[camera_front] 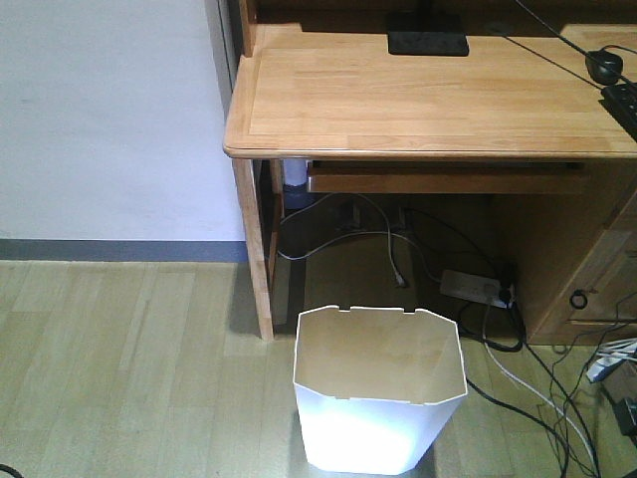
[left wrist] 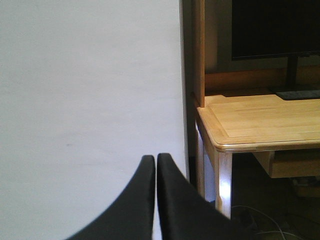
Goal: Move trash bin to bedside with robot
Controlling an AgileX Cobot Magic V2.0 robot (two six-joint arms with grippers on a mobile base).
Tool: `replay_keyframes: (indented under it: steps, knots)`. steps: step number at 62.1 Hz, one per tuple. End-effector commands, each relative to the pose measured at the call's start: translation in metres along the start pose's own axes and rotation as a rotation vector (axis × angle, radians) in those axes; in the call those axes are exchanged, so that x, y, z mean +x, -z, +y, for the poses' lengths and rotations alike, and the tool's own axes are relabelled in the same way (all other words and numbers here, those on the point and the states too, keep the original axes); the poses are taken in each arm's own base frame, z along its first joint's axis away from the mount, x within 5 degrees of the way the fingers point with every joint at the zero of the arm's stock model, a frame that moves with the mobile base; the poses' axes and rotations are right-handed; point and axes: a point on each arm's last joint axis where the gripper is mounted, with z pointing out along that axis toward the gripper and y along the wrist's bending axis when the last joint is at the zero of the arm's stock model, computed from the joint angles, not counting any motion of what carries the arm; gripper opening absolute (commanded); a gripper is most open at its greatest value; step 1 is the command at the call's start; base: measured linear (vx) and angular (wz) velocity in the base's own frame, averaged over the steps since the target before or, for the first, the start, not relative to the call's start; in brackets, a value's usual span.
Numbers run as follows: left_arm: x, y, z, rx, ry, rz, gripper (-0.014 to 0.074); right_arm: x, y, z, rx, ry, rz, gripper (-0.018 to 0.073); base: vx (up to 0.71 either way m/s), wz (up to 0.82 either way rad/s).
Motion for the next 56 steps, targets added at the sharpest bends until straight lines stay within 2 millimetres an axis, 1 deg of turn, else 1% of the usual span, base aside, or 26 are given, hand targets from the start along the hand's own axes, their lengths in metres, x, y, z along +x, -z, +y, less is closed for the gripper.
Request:
replay_keyframes:
  steps: [1, 56]
  knots:
    - [-0.0032, 0.0003, -0.0004, 0.007, 0.023, -0.070, -0.0006, -0.0081, 0.0013, 0.0000, 0.001, 0.006, -0.093, -0.0008, 0.00, 0.00]
    - [-0.0032, 0.0003, -0.0004, 0.007, 0.023, -0.070, -0.0006, -0.0079, 0.0012, 0.0000, 0.001, 0.006, -0.090, -0.0008, 0.00, 0.00]
